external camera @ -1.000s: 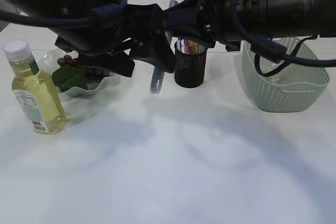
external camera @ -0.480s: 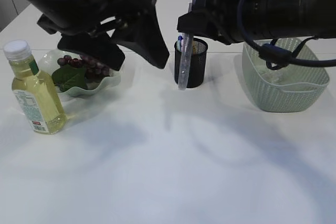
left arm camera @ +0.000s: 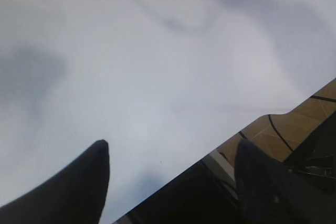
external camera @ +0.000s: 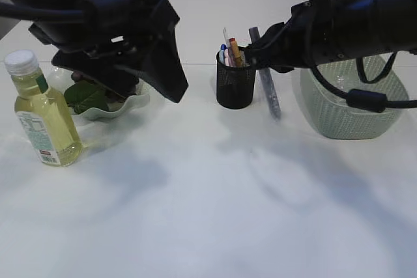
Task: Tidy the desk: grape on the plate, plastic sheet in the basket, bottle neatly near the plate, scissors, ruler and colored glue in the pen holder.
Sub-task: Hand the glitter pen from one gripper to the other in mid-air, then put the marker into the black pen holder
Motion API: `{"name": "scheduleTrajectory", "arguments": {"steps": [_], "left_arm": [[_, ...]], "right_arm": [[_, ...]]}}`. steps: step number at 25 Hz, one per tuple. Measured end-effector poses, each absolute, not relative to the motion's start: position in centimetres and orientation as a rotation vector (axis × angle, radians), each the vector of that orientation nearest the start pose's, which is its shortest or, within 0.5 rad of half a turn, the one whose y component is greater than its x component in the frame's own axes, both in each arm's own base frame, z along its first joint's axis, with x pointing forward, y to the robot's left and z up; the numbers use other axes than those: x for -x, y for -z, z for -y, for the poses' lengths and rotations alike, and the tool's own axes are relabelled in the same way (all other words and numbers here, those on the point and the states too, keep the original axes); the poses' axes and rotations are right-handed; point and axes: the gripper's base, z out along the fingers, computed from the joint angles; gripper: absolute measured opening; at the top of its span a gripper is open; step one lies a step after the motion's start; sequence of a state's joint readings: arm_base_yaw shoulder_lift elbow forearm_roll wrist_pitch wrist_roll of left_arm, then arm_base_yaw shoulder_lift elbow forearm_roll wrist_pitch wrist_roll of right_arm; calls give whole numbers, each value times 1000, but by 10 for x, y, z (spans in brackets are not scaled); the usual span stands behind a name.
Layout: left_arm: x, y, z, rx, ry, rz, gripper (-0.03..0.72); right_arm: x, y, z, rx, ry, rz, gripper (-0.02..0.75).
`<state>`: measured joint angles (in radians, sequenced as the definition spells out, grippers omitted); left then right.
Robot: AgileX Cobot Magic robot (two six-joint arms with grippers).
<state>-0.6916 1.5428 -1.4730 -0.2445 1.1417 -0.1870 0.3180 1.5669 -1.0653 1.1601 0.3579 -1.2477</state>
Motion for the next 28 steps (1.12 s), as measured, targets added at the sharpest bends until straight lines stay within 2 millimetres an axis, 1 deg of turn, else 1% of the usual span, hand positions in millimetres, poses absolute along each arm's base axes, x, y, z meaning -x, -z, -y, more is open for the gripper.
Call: {"name": "scheduleTrajectory", "arguments": {"steps": [3,6,9,16,21,23,28], "left_arm": [[-235,-352,218,-636,539,-2712,540],[-235,-352,216,-645,511,-2712,540],[-237,-352,215,-650,484,-2706,540],[-241,-352,213,-655,431,-2671,539],[-242,-353,214,-647,439,-2645,520],[-243,-353,214,-647,431,-2635,515],[-246,-354,212,-651,393,-2607,508]], "right_arm": [[-322,-277,-135,702,-401,-2035,134],[-328,-278,-130,654,-316,-2014,134],[-342,-281,-127,589,-242,-1984,134],[-390,-288,-136,508,-190,-1919,134],[-423,-287,-145,451,-196,-1890,134],[-435,-285,-149,437,-203,-1882,134],[-461,-263,-157,420,-212,-1899,134]]}}
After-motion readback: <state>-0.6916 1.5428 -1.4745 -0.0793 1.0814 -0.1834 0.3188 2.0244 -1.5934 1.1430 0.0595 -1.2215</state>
